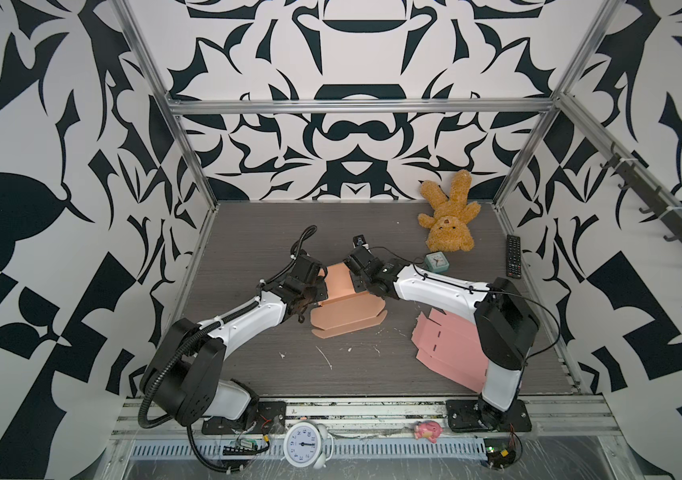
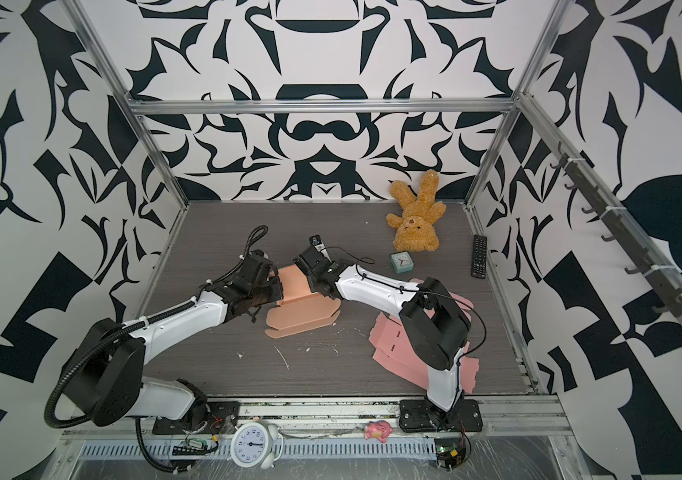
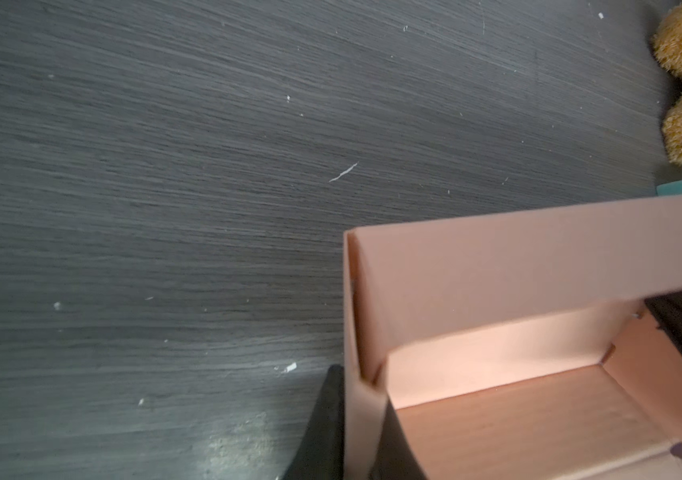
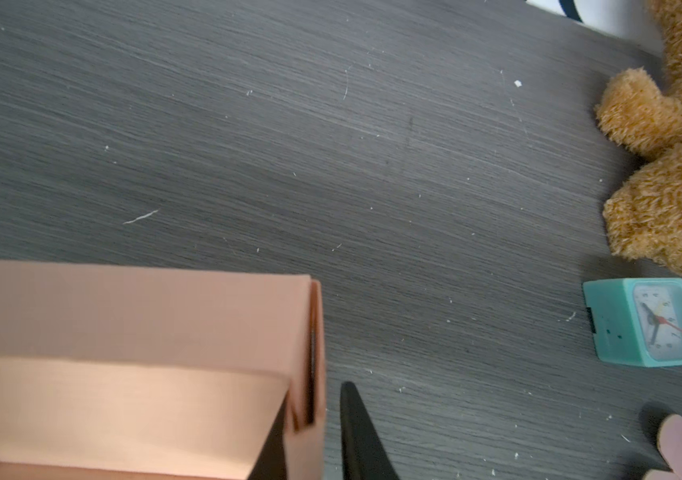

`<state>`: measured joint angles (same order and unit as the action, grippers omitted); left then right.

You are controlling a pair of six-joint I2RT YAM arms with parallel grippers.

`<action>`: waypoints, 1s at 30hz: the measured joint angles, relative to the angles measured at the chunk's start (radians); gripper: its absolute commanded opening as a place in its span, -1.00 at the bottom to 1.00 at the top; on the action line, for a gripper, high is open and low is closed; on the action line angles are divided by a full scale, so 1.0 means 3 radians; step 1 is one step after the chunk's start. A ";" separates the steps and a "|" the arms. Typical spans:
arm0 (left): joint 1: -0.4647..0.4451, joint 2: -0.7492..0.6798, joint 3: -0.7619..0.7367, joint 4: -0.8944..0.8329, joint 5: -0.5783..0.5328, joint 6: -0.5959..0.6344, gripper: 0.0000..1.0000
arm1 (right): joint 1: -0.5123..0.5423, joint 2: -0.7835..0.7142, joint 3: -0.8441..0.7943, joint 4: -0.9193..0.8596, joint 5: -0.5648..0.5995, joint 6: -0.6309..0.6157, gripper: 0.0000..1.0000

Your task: Fold the paper box

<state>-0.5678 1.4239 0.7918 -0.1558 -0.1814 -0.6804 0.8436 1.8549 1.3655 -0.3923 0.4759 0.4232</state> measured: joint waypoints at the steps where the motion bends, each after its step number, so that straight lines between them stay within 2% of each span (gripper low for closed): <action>1: 0.0000 0.0000 0.0000 0.0020 0.0005 -0.0008 -0.75 | 0.0015 0.0000 0.0000 0.0004 0.0057 -0.0001 -0.72; 7: -0.0020 0.0000 -0.0024 0.0155 0.0023 -0.0043 -0.75 | 0.0062 0.0004 0.0001 0.0037 0.0305 0.0000 -0.74; 13: -0.0024 0.0000 -0.0132 0.0272 0.0020 -0.0090 -0.75 | 0.0116 0.0004 0.0001 0.0046 0.0412 0.0004 -0.56; 23: -0.0024 0.0000 -0.0217 0.0355 -0.0032 -0.0088 -0.74 | 0.0142 0.0003 -0.0006 0.0064 0.0459 0.0080 -0.36; 26: -0.0024 0.0000 -0.0243 0.0362 -0.0043 -0.0081 -0.75 | 0.0151 -0.0005 -0.0029 0.0083 0.0449 0.0113 -0.24; 30: -0.0024 0.0001 -0.0254 0.0360 -0.0070 -0.0031 -0.76 | 0.0188 -0.0094 -0.0132 0.0114 0.0409 0.0158 0.03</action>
<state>-0.5751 1.4242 0.7155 -0.0479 -0.2024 -0.6895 0.9001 1.8267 1.3258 -0.3580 0.5987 0.4706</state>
